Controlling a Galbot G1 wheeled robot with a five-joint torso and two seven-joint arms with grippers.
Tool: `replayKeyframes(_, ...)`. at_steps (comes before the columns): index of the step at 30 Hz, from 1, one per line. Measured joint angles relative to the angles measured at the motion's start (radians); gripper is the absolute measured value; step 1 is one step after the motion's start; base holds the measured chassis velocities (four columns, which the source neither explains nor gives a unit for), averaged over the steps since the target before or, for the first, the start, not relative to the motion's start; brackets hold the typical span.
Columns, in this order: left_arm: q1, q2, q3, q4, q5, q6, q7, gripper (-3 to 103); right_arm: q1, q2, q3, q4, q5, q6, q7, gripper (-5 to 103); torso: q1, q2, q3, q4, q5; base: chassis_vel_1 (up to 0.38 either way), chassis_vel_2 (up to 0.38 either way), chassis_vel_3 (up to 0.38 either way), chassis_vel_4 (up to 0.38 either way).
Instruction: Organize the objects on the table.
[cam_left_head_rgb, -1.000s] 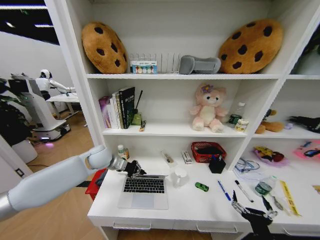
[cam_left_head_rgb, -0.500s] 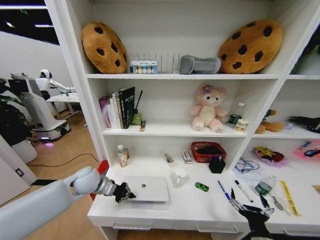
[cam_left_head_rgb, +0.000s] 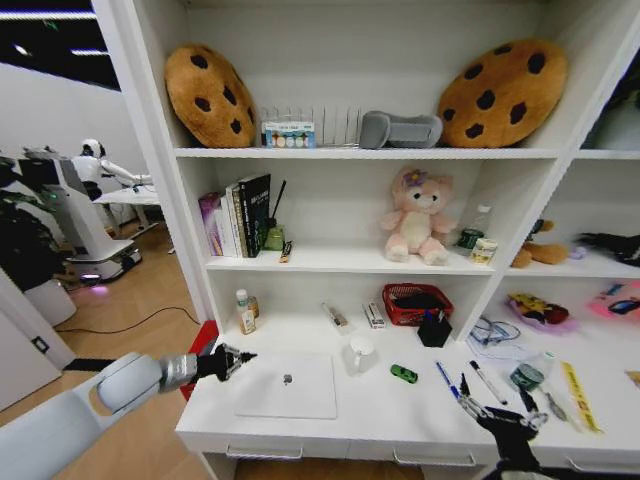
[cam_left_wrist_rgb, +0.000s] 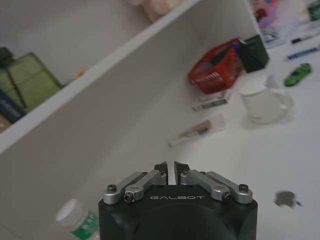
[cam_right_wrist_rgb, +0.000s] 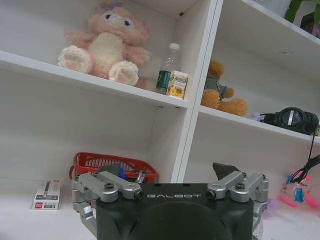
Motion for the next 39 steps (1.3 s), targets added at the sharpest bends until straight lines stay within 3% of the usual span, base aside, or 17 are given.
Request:
replayKeyframes(3,0.095,-0.092,-0.165,0.025,-0.007,-0.035,-0.107,23,0.002,-0.009,0.016,0.002,0.019,-0.007,0.011,100,0.0,0.0,0.0,-0.0006,0.0005,0.0,0.0,0.0,0.0)
replayKeyframes(4,0.095,-0.092,-0.165,0.025,-0.007,-0.035,-0.107,23,0.002,-0.009,0.016,0.002,0.019,-0.007,0.011,100,0.0,0.0,0.0,-0.0006,0.0005,0.0,0.0,0.0,0.0)
replayKeyframes(6,0.218,-0.15,-0.305,0.019,-0.031,-0.03,-0.163,28,0.0,-0.023,0.019,0.002,0.033,-0.014,0.012,100,0.0,0.0,0.0,0.0002,0.0001,0.0,0.0,0.0,0.0)
replayKeyframes(7,0.218,-0.15,-0.305,0.019,-0.031,-0.03,-0.163,28,0.0,-0.023,0.019,0.002,0.033,-0.014,0.012,100,0.0,0.0,0.0,0.0002,0.0001,0.0,0.0,0.0,0.0)
replayKeyframes(9,0.366,-0.239,-0.5,-0.036,-0.123,0.031,-0.248,44,0.004,-0.04,0.019,0.001,0.038,-0.018,0.017,100,0.0,0.0,0.0,0.0002,0.0006,0.0,0.0,0.0,0.0)
replayKeyframes(10,0.366,-0.239,-0.5,-0.036,-0.123,0.031,-0.248,44,0.004,-0.04,0.019,0.001,0.038,-0.018,0.017,100,0.0,0.0,0.0,0.0002,0.0006,0.0,0.0,0.0,0.0)
replayKeyframes(13,0.442,-0.307,-0.607,-0.101,-0.199,0.102,-0.329,49,0.009,-0.049,0.013,0.001,0.04,-0.028,0.027,100,0.0,0.0,0.0,0.0002,0.0004,0.0,0.0,0.0,0.0)
replayKeyframes(14,0.501,-0.361,-0.671,-0.152,-0.253,0.146,-0.383,61,0.012,-0.056,0.01,0.005,0.046,-0.043,0.033,100,0.0,0.0,0.0,0.0,0.0007,0.0,0.0,0.0,0.0)
replayKeyframes(15,0.528,-0.387,-0.697,-0.178,-0.269,0.164,-0.401,61,0.011,-0.058,0.009,0.01,0.054,-0.052,0.033,100,0.0,0.0,0.0,0.0002,0.0006,0.0,0.0,0.0,0.0)
replayKeyframes(16,0.528,-0.387,-0.697,-0.178,-0.269,0.164,-0.401,61,0.011,-0.058,0.009,0.01,0.054,-0.052,0.033,100,0.0,0.0,0.0,0.0002,0.0006,0.0,0.0,0.0,0.0)
replayKeyframes(18,0.6,-0.454,-0.757,-0.254,-0.305,0.204,-0.446,77,0.009,-0.063,0.005,0.03,0.098,-0.079,0.041,100,0.0,0.0,0.0,0.0003,0.0004,0.0,0.0,0.0,0.0)
replayKeyframes(19,0.6,-0.454,-0.757,-0.254,-0.305,0.204,-0.446,77,0.009,-0.063,0.005,0.03,0.098,-0.079,0.041,100,0.0,0.0,0.0,0.0003,0.0004,0.0,0.0,0.0,0.0)
replayKeyframes(21,0.665,-0.516,-0.795,-0.369,-0.392,0.273,-0.537,88,-0.008,-0.072,0.004,0.043,0.119,-0.091,0.01,100,0.0,0.0,0.0,0.0001,0.0006,0.0,0.0,0.0,0.0)
replayKeyframes(22,0.665,-0.516,-0.795,-0.369,-0.392,0.273,-0.537,88,-0.008,-0.072,0.004,0.043,0.119,-0.091,0.01,100,0.0,0.0,0.0,0.0001,0.0006,0.0,0.0,0.0,0.0)
replayKeyframes(27,0.722,-0.564,-0.813,-0.519,-0.522,0.379,-0.662,100,-0.025,-0.078,-0.017,0.057,0.128,-0.095,-0.039,100,0.0,0.0,0.0,0.0,0.0006,0.0,0.0,0.0,0.0)
replayKeyframes(35,0.743,-0.551,-0.837,-0.561,-0.496,0.387,-0.644,100,-0.019,-0.078,-0.031,0.058,0.113,-0.092,-0.045,100,0.0,0.0,0.0,0.0,0.0005,0.0,0.0,0.0,0.0)
replayKeyframes(39,0.724,-0.534,-0.829,-0.546,-0.432,0.378,-0.601,100,-0.021,-0.073,-0.034,0.052,0.101,-0.082,-0.045,100,0.0,0.0,0.0,-0.0001,0.0004,0.0,0.0,0.0,0.0)
